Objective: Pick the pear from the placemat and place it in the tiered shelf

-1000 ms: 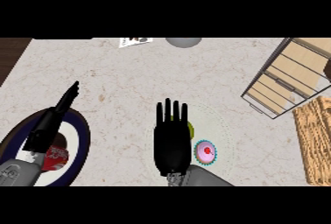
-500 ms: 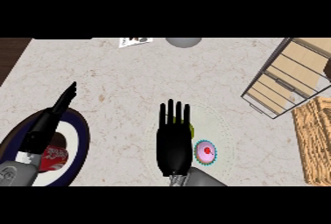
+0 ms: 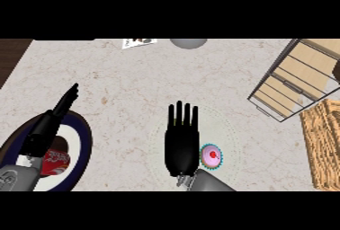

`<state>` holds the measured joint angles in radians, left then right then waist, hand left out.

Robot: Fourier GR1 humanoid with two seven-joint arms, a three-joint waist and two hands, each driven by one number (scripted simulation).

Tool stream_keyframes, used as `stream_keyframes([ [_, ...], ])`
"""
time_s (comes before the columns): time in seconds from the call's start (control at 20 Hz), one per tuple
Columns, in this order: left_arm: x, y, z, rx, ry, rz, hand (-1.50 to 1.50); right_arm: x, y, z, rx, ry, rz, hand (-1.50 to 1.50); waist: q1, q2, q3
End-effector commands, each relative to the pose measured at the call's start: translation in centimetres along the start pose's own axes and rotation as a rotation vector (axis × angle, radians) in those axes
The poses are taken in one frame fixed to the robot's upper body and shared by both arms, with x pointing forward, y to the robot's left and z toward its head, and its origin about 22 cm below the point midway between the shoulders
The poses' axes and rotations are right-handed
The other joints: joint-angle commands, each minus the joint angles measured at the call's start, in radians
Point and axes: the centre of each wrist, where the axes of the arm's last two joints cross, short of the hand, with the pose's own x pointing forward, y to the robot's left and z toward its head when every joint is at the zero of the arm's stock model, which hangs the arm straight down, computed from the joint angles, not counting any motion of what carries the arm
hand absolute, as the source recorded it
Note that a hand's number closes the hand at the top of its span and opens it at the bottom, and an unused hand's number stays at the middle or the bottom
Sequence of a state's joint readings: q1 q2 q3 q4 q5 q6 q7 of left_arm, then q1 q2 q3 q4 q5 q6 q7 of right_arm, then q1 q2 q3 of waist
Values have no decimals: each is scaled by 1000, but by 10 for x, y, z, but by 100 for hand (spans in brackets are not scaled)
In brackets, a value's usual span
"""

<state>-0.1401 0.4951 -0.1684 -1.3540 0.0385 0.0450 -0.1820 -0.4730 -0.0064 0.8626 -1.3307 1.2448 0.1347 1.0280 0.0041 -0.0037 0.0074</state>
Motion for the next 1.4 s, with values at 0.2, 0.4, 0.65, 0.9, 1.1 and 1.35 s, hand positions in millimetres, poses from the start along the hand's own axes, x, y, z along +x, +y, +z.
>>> stream_keyframes([
  [0.2, -8, 5, 9, -6, 38, -6, 0, -1, 22, -18, 5, 70, -2, -150, 8, 5, -7],
  [0.4, -3, 5, 3, -3, 43, 17, 0, 3, 12, -20, 3, 86, 14, -150, 6, 4, -7],
  [0.65, 1, -19, -1, -3, 29, 6, 0, -4, 40, -30, 56, 51, -20, 150, 14, 7, -7],
  [0.9, -6, -24, 8, -12, 28, 8, 0, -7, 40, -25, 79, 15, -32, 150, 7, 5, -7],
  [1.1, -3, -3, -1, -14, 15, 14, 0, -22, 26, -66, 106, 127, -72, 150, 13, 9, -7],
  [1.35, 5, -8, -2, -10, -1, 3, 0, -81, -37, -134, 245, 592, -489, 150, 21, 39, -2],
])
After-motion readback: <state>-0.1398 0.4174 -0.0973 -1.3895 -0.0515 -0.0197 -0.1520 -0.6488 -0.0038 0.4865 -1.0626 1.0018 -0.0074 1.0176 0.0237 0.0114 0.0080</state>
